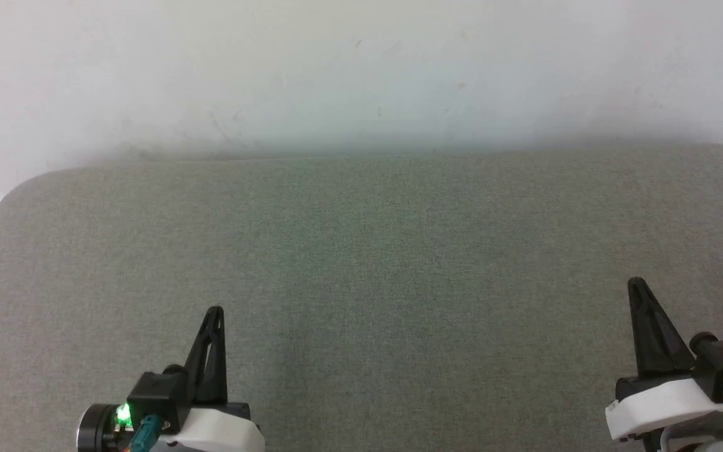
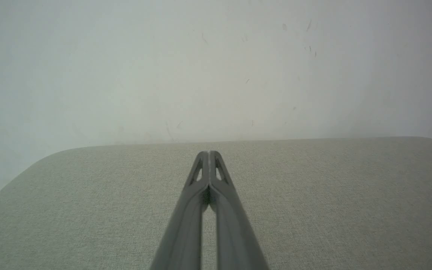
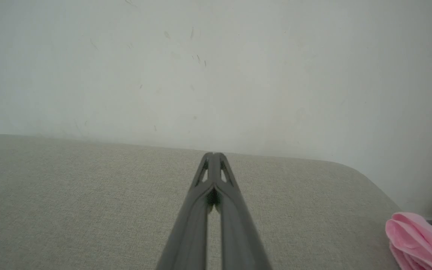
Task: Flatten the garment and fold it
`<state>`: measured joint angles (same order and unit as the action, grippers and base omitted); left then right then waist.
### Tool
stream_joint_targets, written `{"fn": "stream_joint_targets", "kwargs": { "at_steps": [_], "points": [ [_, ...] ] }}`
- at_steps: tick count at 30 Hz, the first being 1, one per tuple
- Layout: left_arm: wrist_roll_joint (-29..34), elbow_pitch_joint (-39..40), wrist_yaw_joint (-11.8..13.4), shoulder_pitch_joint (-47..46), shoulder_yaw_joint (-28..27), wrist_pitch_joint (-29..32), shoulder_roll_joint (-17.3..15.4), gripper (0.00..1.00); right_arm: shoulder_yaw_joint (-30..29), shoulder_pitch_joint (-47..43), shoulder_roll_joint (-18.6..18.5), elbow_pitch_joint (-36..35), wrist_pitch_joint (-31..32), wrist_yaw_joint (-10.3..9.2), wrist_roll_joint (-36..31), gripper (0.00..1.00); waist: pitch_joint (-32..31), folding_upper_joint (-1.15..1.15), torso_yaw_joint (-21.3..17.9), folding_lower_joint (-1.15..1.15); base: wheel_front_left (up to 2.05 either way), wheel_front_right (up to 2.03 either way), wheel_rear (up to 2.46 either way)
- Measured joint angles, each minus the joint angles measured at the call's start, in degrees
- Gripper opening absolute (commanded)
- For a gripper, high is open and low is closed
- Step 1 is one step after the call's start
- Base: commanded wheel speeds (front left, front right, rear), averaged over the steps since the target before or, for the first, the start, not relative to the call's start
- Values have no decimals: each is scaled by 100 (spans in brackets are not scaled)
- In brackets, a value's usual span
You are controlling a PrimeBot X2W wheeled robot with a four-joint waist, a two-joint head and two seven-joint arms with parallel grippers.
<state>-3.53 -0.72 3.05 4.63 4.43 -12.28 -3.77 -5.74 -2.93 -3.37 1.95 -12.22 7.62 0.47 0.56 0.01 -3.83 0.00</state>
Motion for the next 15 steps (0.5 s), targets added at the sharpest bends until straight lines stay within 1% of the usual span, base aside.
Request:
{"fn": "stream_joint_targets", "kwargs": {
  "at_steps": [15],
  "points": [
    [19, 3, -47, -9, -55, 171, 3, 0, 67, 27, 0, -15, 163, 0, -1, 0, -8, 0, 55, 0, 0, 0, 0]
  ]
}}
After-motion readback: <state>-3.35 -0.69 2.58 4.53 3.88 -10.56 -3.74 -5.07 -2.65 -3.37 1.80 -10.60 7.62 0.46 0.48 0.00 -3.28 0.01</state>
